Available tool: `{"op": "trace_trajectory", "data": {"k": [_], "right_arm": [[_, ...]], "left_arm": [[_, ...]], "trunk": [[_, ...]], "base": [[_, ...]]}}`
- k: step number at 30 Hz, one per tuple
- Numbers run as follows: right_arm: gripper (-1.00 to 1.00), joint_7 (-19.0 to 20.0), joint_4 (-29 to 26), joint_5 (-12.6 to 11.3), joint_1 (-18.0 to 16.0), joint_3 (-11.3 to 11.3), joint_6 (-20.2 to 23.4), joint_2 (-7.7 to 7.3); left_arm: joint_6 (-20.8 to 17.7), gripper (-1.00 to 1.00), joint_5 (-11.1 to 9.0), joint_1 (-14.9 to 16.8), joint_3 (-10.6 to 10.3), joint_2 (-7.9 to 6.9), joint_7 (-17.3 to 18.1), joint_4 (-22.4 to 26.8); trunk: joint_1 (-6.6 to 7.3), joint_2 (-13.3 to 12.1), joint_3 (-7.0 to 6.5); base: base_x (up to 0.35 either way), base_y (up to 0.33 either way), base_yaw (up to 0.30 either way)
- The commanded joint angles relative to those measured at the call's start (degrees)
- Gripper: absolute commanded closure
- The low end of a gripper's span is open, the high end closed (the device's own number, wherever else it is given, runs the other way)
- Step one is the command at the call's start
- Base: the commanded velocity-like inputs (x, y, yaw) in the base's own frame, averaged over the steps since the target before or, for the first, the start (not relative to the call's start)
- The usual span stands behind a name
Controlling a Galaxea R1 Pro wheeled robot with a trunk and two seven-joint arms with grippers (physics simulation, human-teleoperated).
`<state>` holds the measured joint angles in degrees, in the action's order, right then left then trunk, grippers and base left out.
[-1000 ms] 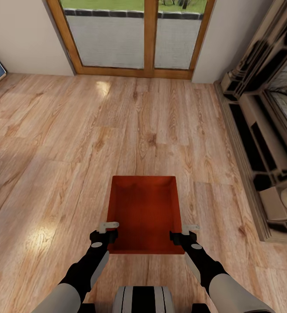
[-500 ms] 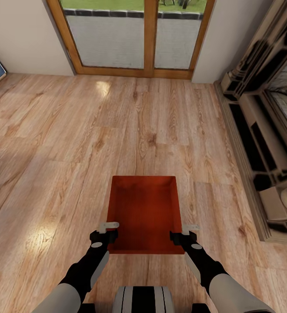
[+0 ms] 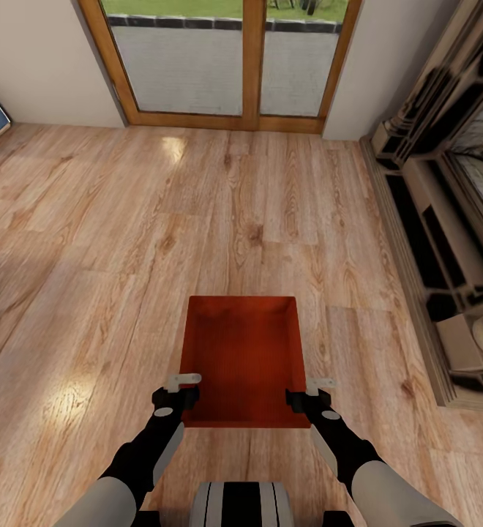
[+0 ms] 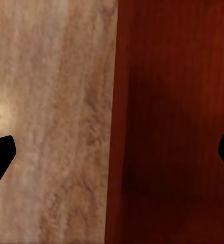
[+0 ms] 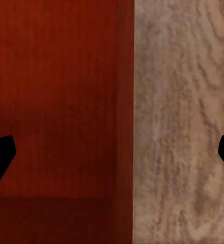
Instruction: Move the two storage containers from the living room to the garage. In the garage, place one container on the floor and stack the other container on top of it (either order is fine).
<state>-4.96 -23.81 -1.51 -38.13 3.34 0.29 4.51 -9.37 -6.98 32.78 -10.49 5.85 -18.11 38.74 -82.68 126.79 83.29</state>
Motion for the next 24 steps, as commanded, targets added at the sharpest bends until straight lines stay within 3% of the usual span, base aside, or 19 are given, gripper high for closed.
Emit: {"op": "trace_trajectory", "data": {"k": [1, 9, 10, 11, 24], "right_arm": [[-1.00, -0.4, 0.0, -0.2, 0.0, 0.4, 0.0, -0.03], [-1.00, -0.5, 0.0, 0.0, 0.0, 0.4, 0.2, 0.14], [-1.00, -0.5, 0.0, 0.0, 0.0, 0.4, 0.3, 0.14], [1.00, -0.5, 0.0, 0.0, 0.0, 0.4, 0.4, 0.15], [1.00, -0.5, 0.0, -0.2, 0.0, 0.4, 0.0, 0.15]], "left_arm": [[-0.2, -1.00, -0.6, 0.0, -0.4, -0.05, -0.5, 0.1], [-0.2, -1.00, -0.6, 0.0, -0.3, -0.05, -0.4, -0.6], [-0.2, 1.00, -0.6, 0.0, -0.3, -0.05, -0.4, -0.7], [-0.3, 1.00, -0.7, 0.0, -0.2, -0.05, -0.3, -0.8], [-0.4, 1.00, -1.0, 0.0, -0.1, -0.06, -0.5, -0.6]], "trunk": [[0.01, 0.0, 0.03], [0.01, 0.0, 0.03], [0.01, 0.0, 0.03], [0.01, 0.0, 0.03], [0.01, 0.0, 0.03]], "base": [[0.000, 0.000, 0.000], [0.000, 0.000, 0.000], [0.000, 0.000, 0.000], [0.000, 0.000, 0.000], [0.000, 0.000, 0.000]]}}
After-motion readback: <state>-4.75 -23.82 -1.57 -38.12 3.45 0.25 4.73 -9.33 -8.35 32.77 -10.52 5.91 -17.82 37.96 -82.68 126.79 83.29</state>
